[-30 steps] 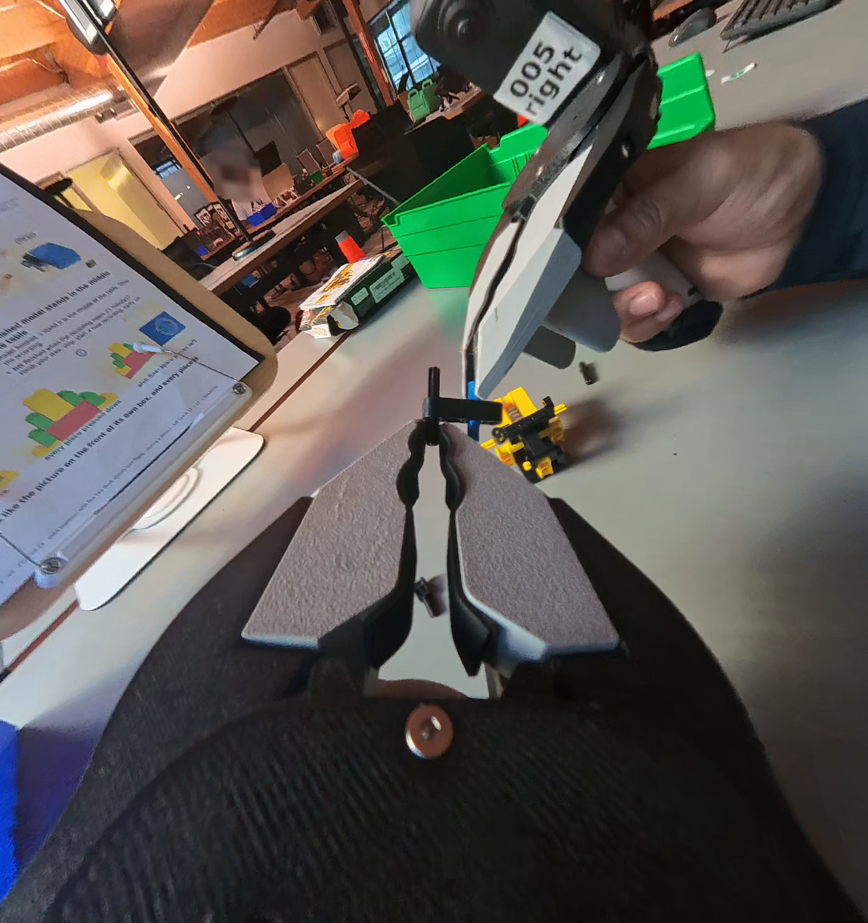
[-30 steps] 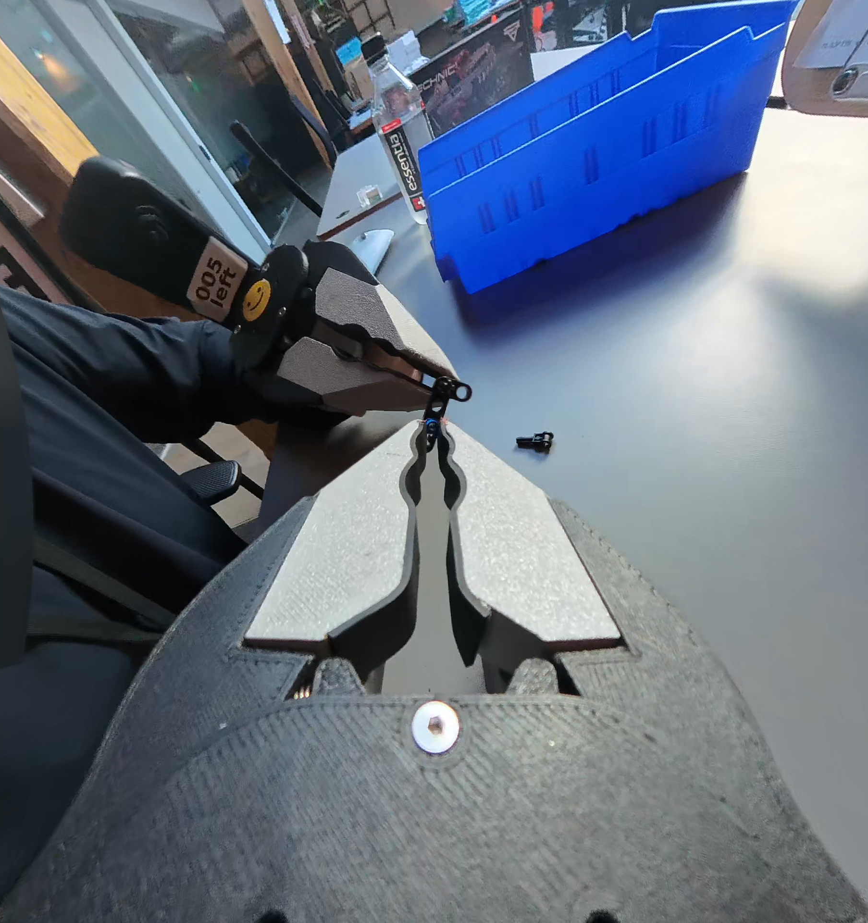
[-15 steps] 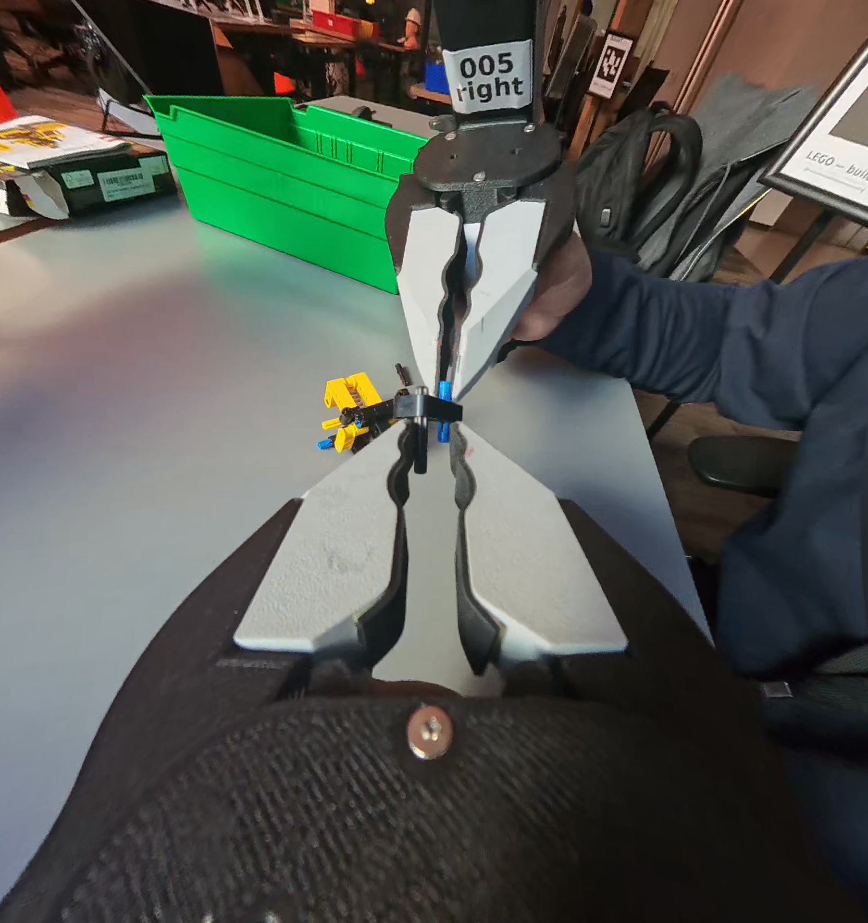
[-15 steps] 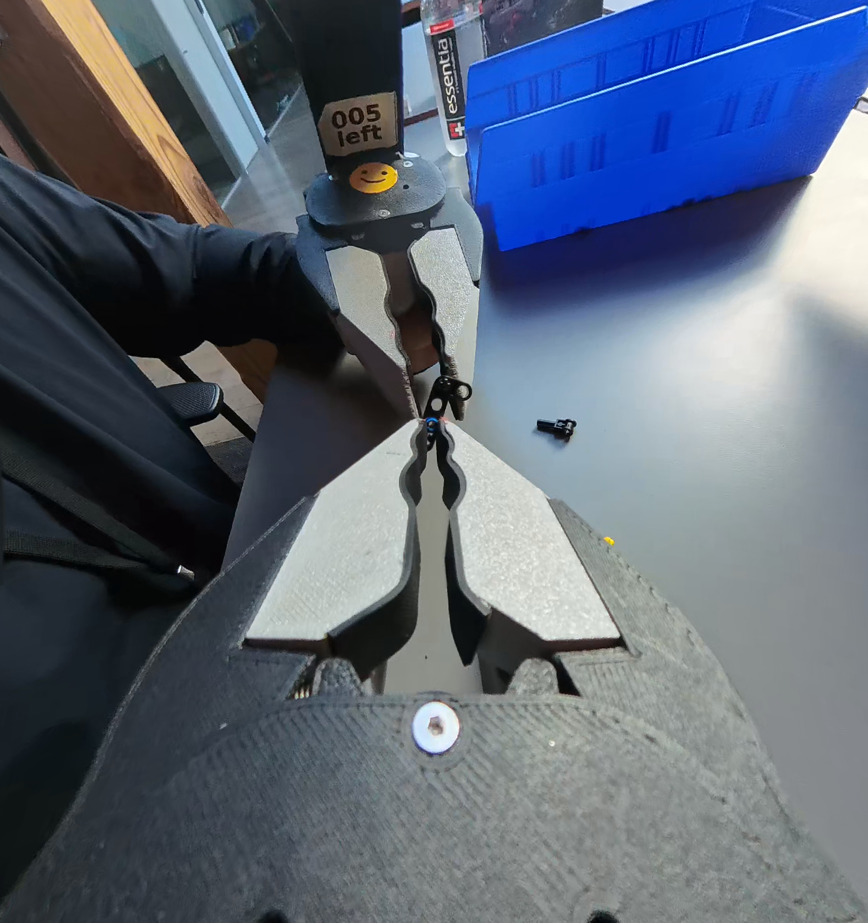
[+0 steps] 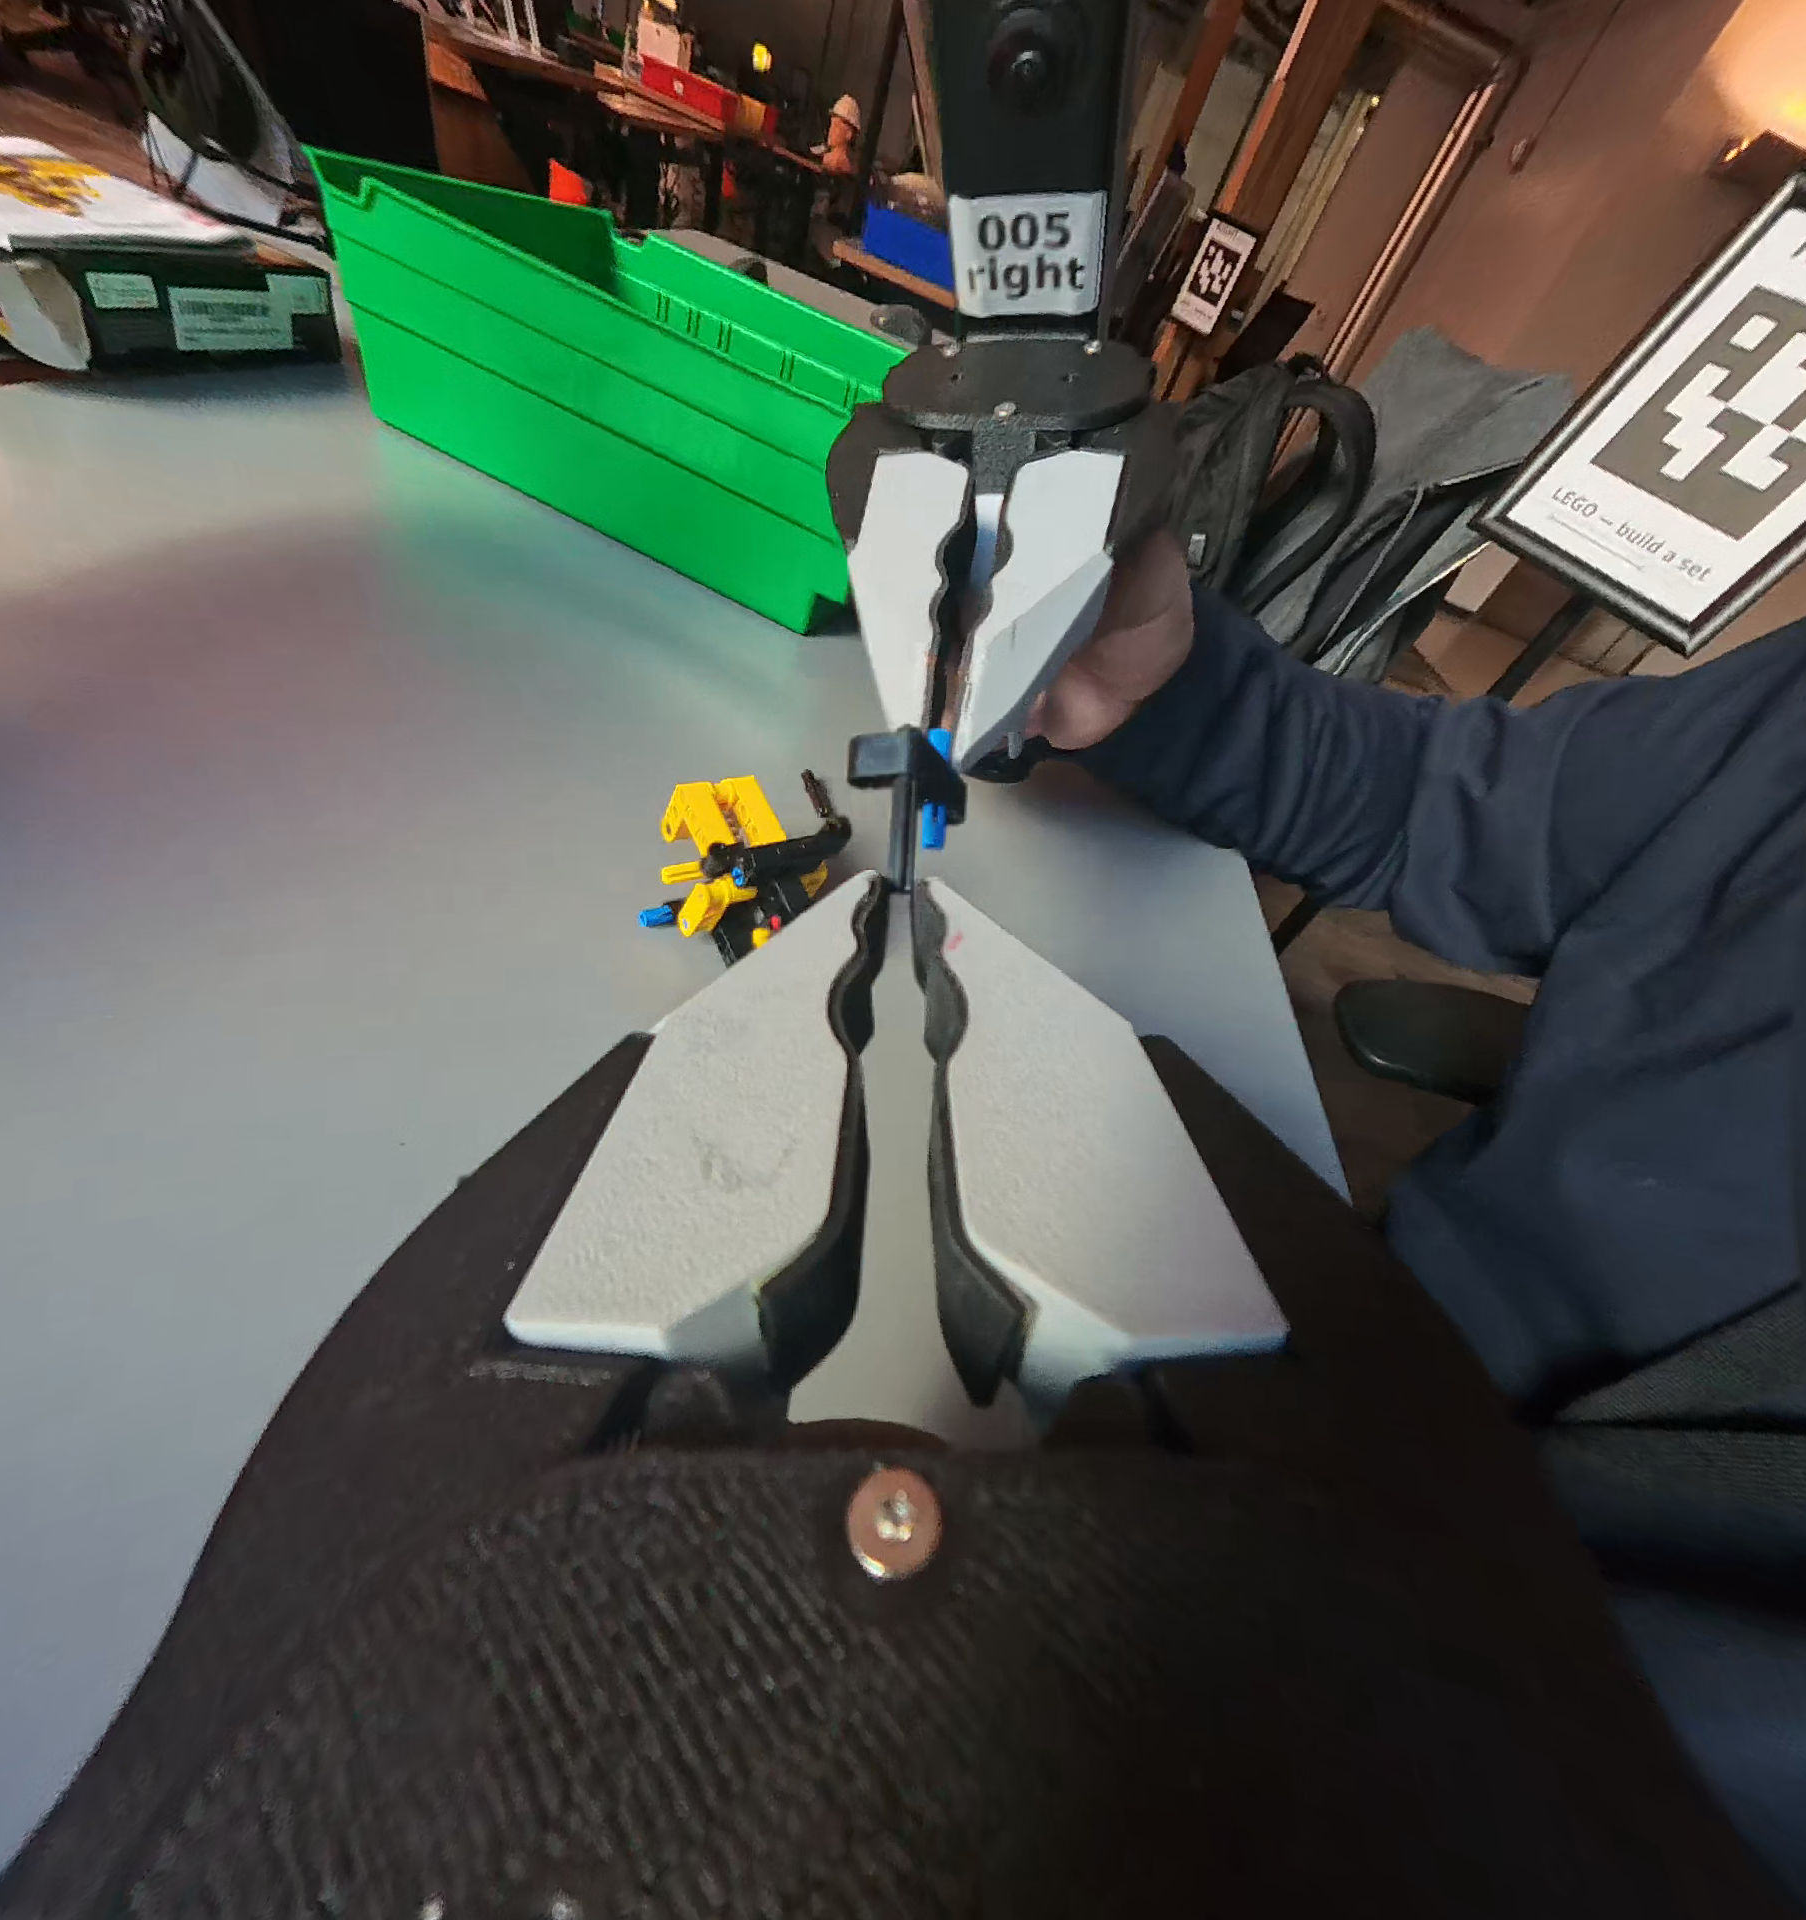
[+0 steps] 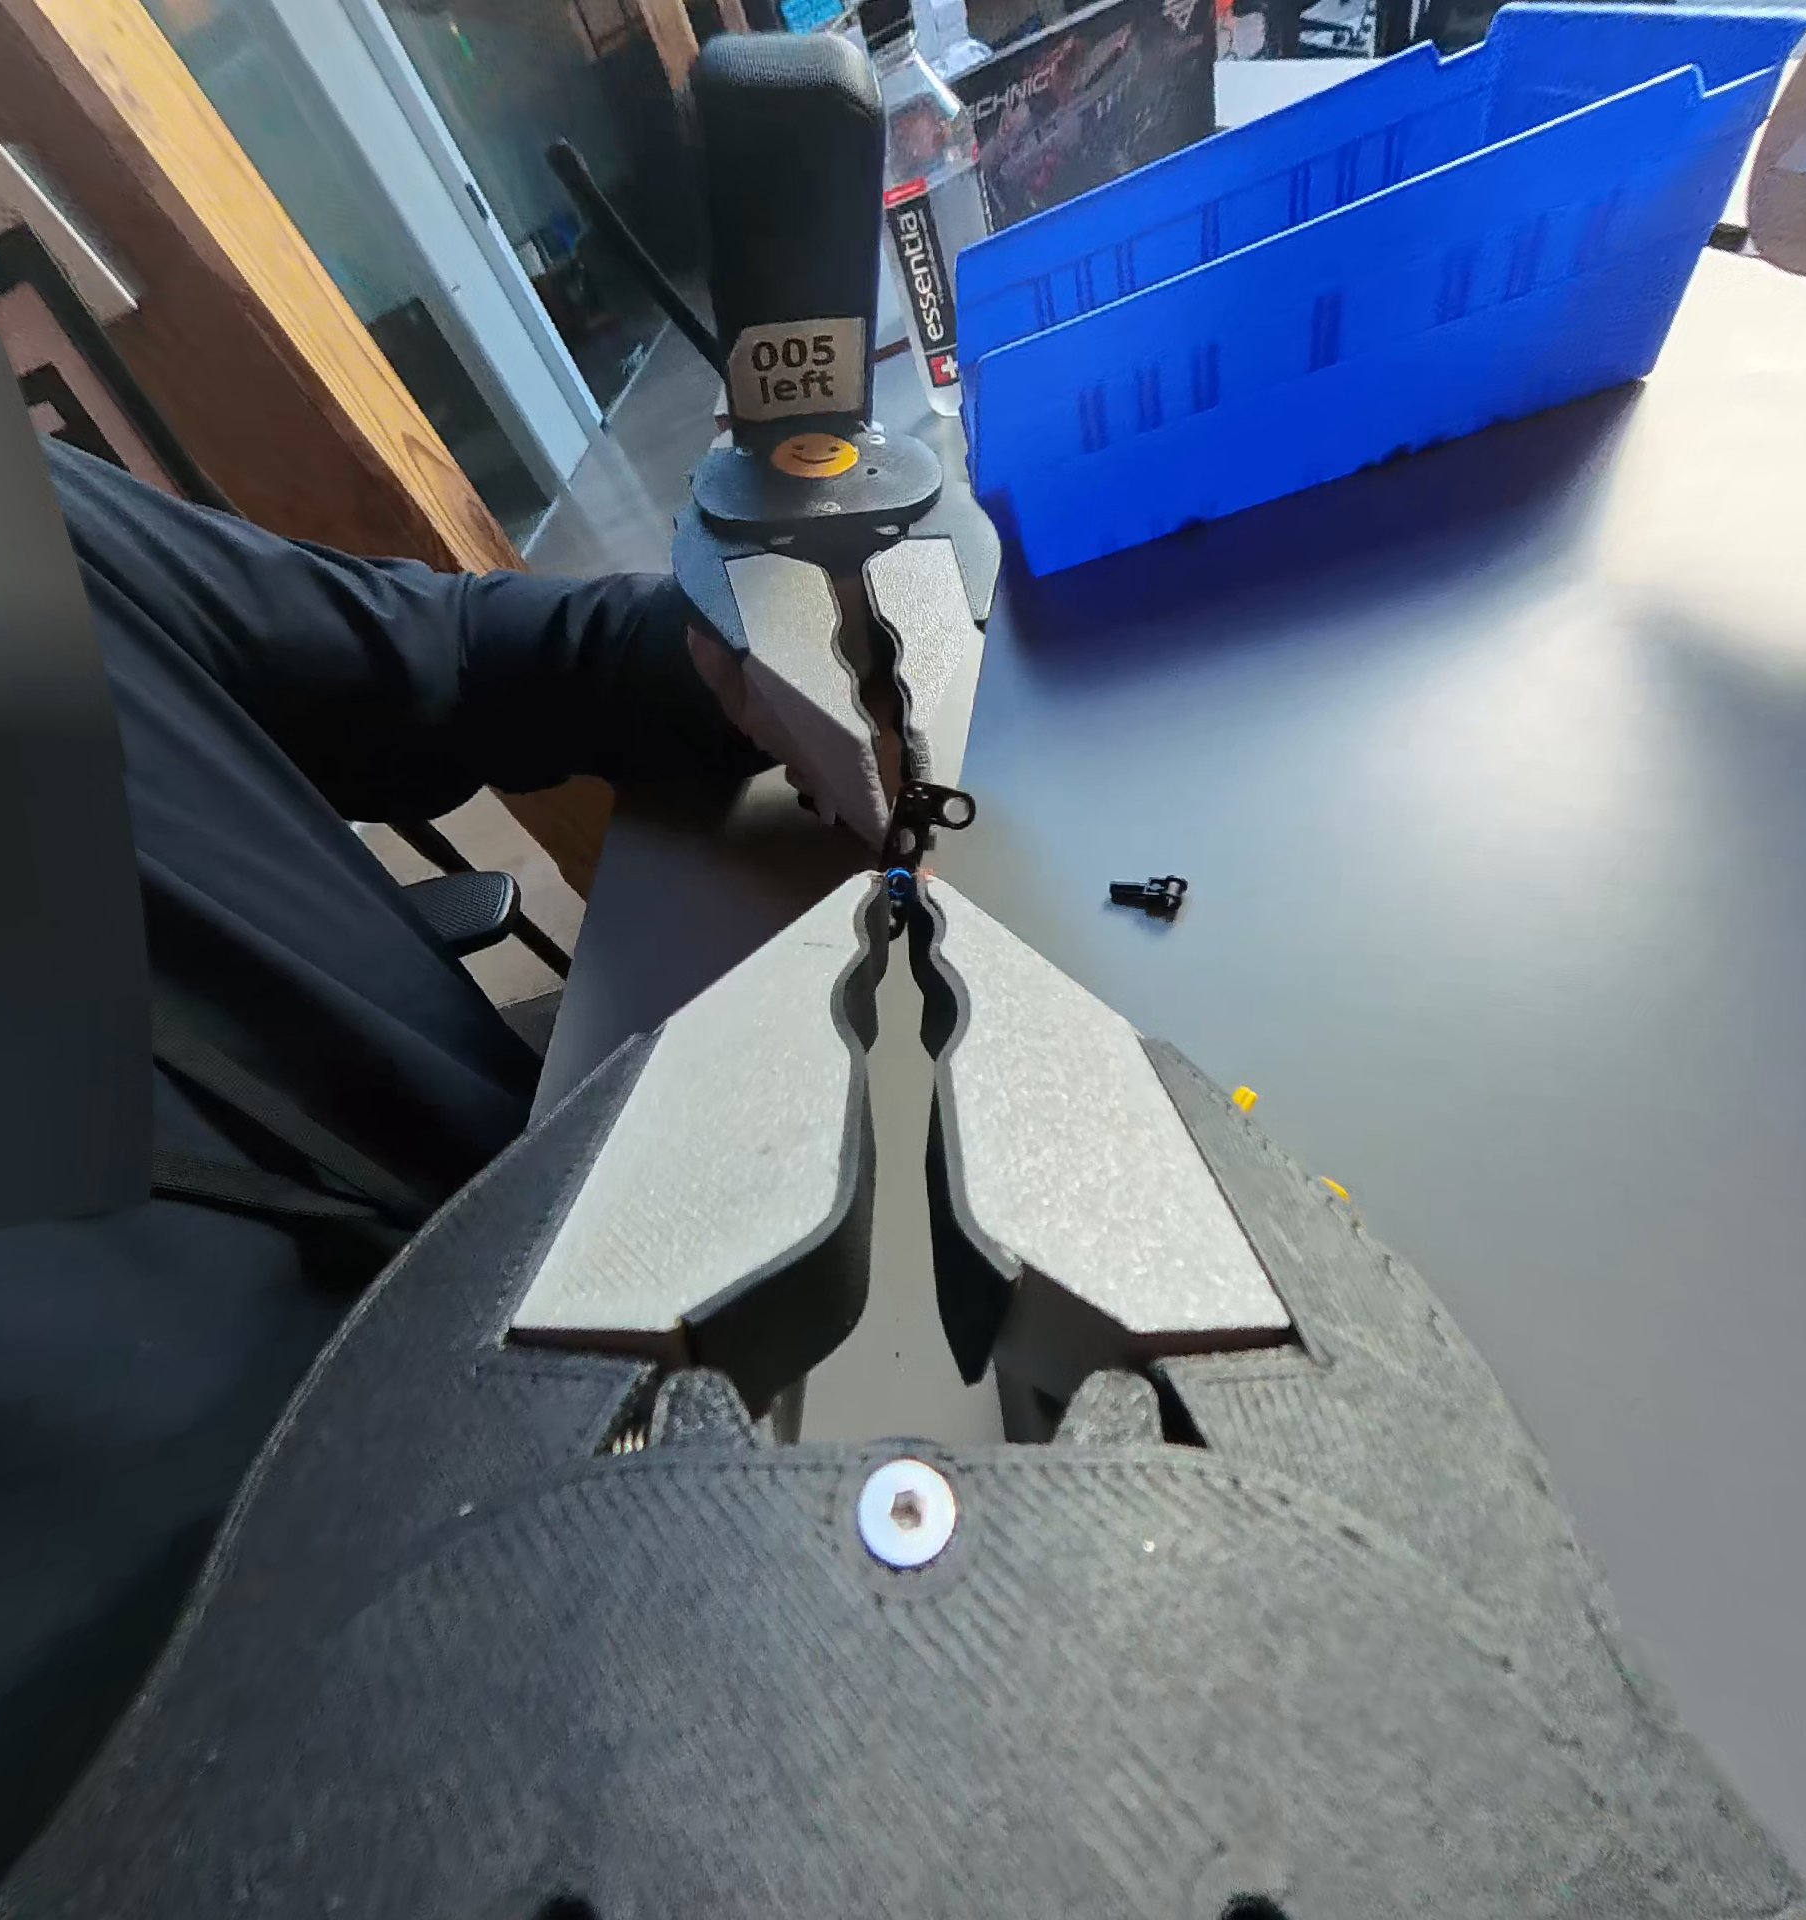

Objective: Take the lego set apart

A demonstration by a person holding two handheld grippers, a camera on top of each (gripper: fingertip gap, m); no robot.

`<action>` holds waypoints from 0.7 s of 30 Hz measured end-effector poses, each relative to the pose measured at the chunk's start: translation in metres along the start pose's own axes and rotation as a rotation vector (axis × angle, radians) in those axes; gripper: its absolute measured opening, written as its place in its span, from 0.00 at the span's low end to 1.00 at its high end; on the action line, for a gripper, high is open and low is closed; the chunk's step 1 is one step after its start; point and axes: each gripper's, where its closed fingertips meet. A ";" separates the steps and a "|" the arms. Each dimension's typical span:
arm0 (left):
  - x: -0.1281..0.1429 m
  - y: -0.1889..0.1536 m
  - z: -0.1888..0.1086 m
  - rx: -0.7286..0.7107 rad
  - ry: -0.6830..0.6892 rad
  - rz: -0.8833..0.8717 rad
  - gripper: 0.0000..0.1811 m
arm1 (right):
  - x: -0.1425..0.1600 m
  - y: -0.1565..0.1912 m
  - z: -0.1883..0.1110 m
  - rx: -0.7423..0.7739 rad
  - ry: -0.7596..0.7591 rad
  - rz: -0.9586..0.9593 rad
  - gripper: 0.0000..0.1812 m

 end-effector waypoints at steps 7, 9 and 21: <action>-0.004 -0.003 0.001 0.011 -0.030 -0.019 0.01 | -0.007 0.001 0.000 -0.012 -0.060 0.028 0.00; -0.001 0.008 0.000 -0.041 -0.012 -0.047 0.01 | -0.020 -0.007 -0.013 0.011 -0.163 0.066 0.00; 0.009 0.016 -0.002 -0.153 0.150 0.154 0.28 | 0.007 -0.003 0.006 0.055 0.053 -0.033 0.01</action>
Point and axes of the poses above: each gripper's, where its closed fingertips meet, z out along the fingers, x out of its underside, y = z × x across the jaws, and after that the axes turned 3 degrees about -x, right-handed
